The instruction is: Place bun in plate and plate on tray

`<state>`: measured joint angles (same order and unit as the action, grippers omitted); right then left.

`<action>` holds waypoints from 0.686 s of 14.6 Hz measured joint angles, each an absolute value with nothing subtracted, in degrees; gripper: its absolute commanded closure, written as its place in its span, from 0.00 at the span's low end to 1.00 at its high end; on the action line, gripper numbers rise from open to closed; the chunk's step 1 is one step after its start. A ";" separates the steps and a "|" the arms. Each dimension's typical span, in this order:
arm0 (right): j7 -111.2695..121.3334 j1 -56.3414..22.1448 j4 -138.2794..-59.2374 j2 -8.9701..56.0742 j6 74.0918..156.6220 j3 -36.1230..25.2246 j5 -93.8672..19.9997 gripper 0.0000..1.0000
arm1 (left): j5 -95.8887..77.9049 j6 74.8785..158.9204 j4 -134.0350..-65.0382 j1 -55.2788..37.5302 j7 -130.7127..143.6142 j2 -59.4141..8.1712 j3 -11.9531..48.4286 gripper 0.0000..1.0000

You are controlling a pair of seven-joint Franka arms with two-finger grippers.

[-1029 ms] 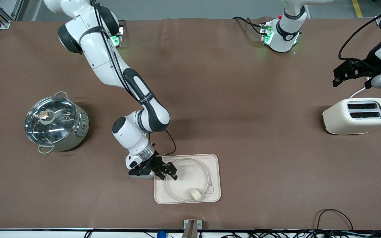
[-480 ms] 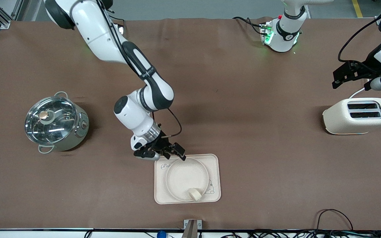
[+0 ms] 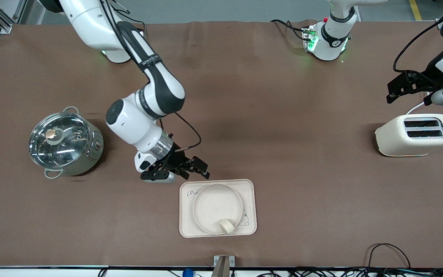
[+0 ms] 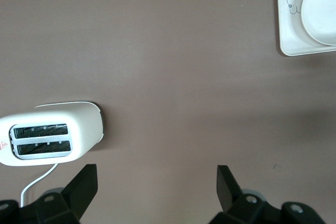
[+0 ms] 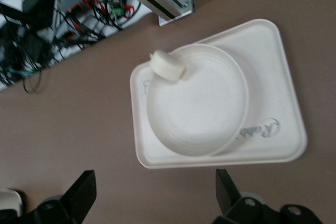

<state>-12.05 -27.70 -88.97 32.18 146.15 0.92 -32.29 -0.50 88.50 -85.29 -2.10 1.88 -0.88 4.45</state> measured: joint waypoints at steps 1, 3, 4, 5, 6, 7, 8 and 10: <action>-11.83 -26.50 -88.87 30.30 140.19 0.48 -28.85 0.00 | -0.55 88.50 -85.26 -2.10 1.88 -0.89 4.45 0.00; -11.67 -23.52 -88.21 25.23 126.52 -0.33 -22.01 0.00 | -0.75 88.50 -85.20 -2.10 1.88 -0.91 4.45 0.00; -11.58 -21.66 -87.93 21.90 119.09 -0.53 -19.21 0.00 | -0.80 88.50 -85.17 -2.11 1.88 -0.92 4.45 0.00; -11.48 -19.78 -87.89 18.37 112.55 -0.67 -17.02 0.00 | -0.82 88.50 -85.15 -2.10 1.88 -0.93 4.45 0.00; -11.35 -17.83 -87.90 15.02 106.80 -0.76 -15.16 0.00 | -0.84 88.50 -85.13 -2.10 1.88 -0.94 4.45 0.00; -11.03 -15.58 -87.97 11.86 101.28 -0.84 -13.28 0.00 | -0.94 88.50 -85.11 -2.10 1.88 -0.95 4.44 0.00; -10.52 -13.39 -88.06 9.23 96.75 -0.88 -11.13 0.00 | -1.21 88.50 -85.10 -2.10 1.88 -0.96 4.44 0.00; -8.26 -9.37 -88.32 5.02 90.55 -0.97 -6.69 0.00 | -1.53 88.51 -85.08 -2.10 1.87 -0.96 4.43 0.00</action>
